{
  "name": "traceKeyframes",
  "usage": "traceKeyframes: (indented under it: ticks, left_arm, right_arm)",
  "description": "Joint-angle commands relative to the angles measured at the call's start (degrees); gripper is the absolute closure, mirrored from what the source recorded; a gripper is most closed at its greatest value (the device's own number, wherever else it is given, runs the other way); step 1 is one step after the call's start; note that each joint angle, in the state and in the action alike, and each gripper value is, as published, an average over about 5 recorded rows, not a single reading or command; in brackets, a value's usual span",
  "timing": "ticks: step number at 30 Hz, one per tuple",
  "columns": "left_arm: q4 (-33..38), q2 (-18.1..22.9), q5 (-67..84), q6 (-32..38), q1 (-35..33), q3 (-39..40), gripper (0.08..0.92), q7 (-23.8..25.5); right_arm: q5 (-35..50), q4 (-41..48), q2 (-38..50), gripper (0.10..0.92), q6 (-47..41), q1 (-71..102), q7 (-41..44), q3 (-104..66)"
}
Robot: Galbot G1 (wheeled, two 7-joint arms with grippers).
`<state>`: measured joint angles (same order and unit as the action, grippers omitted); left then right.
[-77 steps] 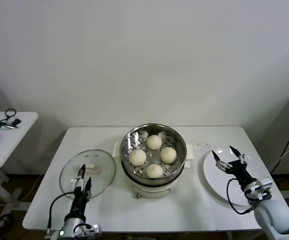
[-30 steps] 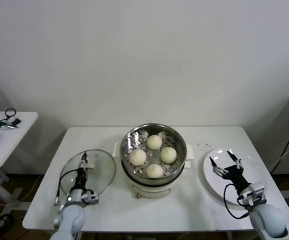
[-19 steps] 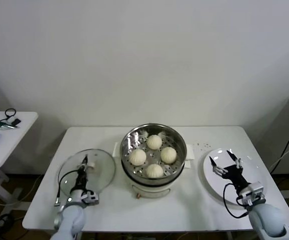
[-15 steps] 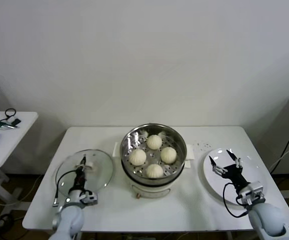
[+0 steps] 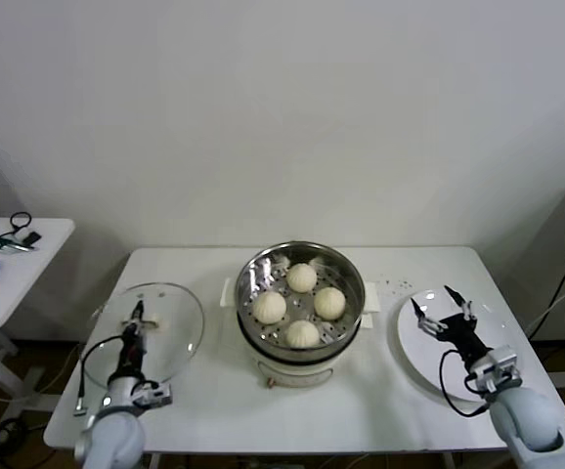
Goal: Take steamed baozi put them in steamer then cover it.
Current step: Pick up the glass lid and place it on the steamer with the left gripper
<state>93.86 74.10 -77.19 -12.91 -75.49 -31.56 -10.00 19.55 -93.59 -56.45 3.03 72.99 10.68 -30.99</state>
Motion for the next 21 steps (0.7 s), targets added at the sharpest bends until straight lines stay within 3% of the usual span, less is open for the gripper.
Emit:
traceKeyframes:
  ticks: [1, 10, 17, 21]
  left_arm:
    - [22.3, -4.8, 0.8, -13.9, -12.5, 0.2, 0.85, 0.7]
    - [32.5, -11.6, 3.8, -20.0, -14.0, 2.0, 0.85, 3.7]
    - [33.1, -18.9, 3.3, -23.5, -6.2, 9.9, 0.85, 9.0]
    - [32.6, -19.2, 2.3, -26.6, 1.2, 17.8, 0.85, 14.3]
  right_arm:
    - [0.4, 1.1, 0.9, 0.203, 0.5, -0.7, 0.3, 0.1]
    - [0.1, 2.3, 0.7, 0.203, 0.7, -2.2, 0.3, 1.7]
    - [-0.7, 3.4, 0.3, 0.203, 0.5, -3.7, 0.2, 3.0]
    - [-1.2, 4.4, -0.2, 0.203, 0.5, -5.2, -0.1, 4.2]
